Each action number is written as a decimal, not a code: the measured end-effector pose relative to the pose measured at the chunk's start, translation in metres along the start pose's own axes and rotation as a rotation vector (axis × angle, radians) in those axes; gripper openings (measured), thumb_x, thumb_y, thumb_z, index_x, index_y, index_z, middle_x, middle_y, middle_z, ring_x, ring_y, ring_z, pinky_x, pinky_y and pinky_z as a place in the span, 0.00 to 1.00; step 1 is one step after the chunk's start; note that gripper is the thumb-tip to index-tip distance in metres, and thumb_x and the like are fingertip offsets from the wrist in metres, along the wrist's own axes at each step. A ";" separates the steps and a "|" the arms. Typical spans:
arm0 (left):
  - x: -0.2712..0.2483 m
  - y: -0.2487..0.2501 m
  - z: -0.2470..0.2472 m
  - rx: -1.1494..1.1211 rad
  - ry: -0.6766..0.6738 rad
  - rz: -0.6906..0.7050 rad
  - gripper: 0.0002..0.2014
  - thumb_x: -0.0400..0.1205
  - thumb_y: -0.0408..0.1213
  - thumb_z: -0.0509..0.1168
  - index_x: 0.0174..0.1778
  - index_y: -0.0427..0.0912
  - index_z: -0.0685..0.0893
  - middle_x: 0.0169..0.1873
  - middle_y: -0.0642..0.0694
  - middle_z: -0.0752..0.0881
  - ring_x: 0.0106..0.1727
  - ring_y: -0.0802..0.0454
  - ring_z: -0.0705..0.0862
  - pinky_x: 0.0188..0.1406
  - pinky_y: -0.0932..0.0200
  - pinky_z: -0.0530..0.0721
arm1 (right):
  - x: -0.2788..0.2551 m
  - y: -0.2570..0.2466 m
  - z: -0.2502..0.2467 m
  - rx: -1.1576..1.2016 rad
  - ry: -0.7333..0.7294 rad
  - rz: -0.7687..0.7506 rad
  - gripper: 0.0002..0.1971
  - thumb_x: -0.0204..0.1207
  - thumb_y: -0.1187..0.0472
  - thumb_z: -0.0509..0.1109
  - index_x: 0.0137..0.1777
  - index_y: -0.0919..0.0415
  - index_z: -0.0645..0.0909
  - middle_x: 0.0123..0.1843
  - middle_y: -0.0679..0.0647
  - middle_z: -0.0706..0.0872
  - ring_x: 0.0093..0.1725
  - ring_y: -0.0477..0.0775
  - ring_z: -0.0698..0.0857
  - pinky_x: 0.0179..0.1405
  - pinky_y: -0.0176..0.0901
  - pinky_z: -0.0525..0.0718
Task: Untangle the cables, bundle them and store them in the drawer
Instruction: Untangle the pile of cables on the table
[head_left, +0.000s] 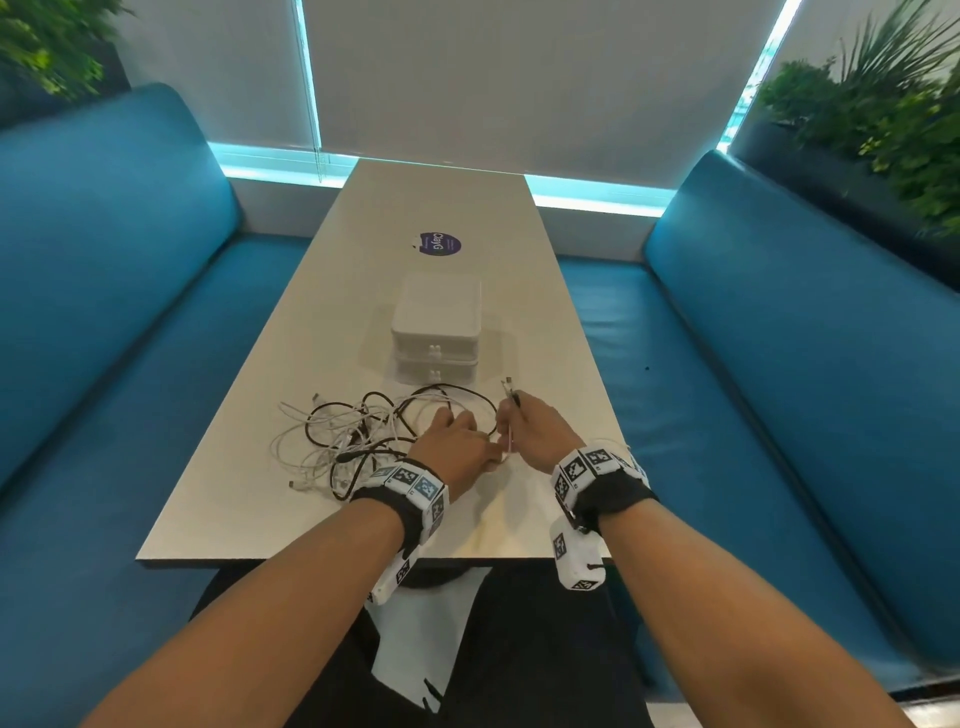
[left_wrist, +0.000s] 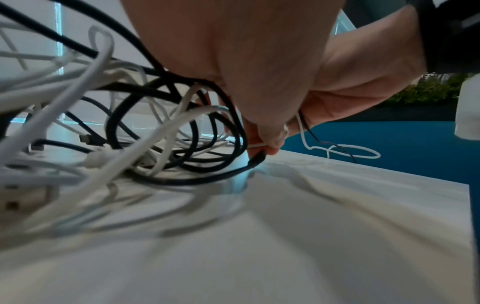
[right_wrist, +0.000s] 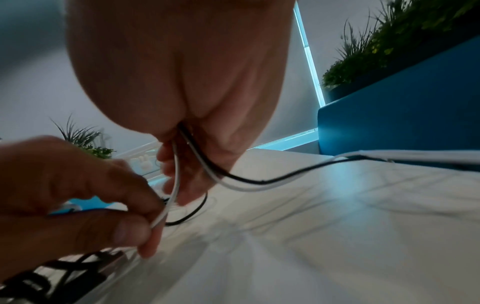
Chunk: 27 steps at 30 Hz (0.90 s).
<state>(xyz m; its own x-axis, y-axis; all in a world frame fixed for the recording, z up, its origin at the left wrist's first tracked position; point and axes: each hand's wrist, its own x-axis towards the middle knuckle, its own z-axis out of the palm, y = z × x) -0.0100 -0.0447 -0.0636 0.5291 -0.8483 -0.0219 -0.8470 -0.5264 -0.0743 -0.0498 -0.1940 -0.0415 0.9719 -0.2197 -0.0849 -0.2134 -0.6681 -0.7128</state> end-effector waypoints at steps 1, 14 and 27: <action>0.000 0.001 -0.001 -0.020 -0.004 -0.006 0.08 0.88 0.40 0.58 0.58 0.54 0.82 0.51 0.54 0.87 0.61 0.46 0.74 0.59 0.46 0.65 | 0.000 -0.001 0.001 0.056 0.015 -0.017 0.16 0.89 0.52 0.51 0.45 0.56 0.76 0.41 0.52 0.86 0.37 0.53 0.86 0.47 0.51 0.84; 0.004 -0.012 0.005 -0.108 -0.096 -0.048 0.14 0.89 0.47 0.55 0.57 0.50 0.85 0.54 0.49 0.86 0.59 0.46 0.78 0.61 0.44 0.73 | -0.002 -0.015 0.011 -0.044 -0.059 -0.079 0.18 0.86 0.53 0.56 0.42 0.59 0.82 0.40 0.57 0.86 0.41 0.56 0.83 0.40 0.46 0.76; -0.004 -0.020 0.000 0.128 -0.018 -0.154 0.10 0.89 0.40 0.56 0.57 0.54 0.83 0.54 0.53 0.87 0.62 0.47 0.76 0.64 0.40 0.65 | -0.009 0.024 -0.014 -0.930 0.059 -0.076 0.12 0.87 0.58 0.54 0.62 0.59 0.77 0.50 0.57 0.84 0.48 0.61 0.86 0.38 0.48 0.74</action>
<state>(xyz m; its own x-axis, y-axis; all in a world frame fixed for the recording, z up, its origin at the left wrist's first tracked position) 0.0050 -0.0306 -0.0617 0.6534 -0.7568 -0.0179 -0.7433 -0.6369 -0.2046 -0.0648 -0.2182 -0.0480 0.9853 -0.1704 -0.0070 -0.1681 -0.9771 0.1307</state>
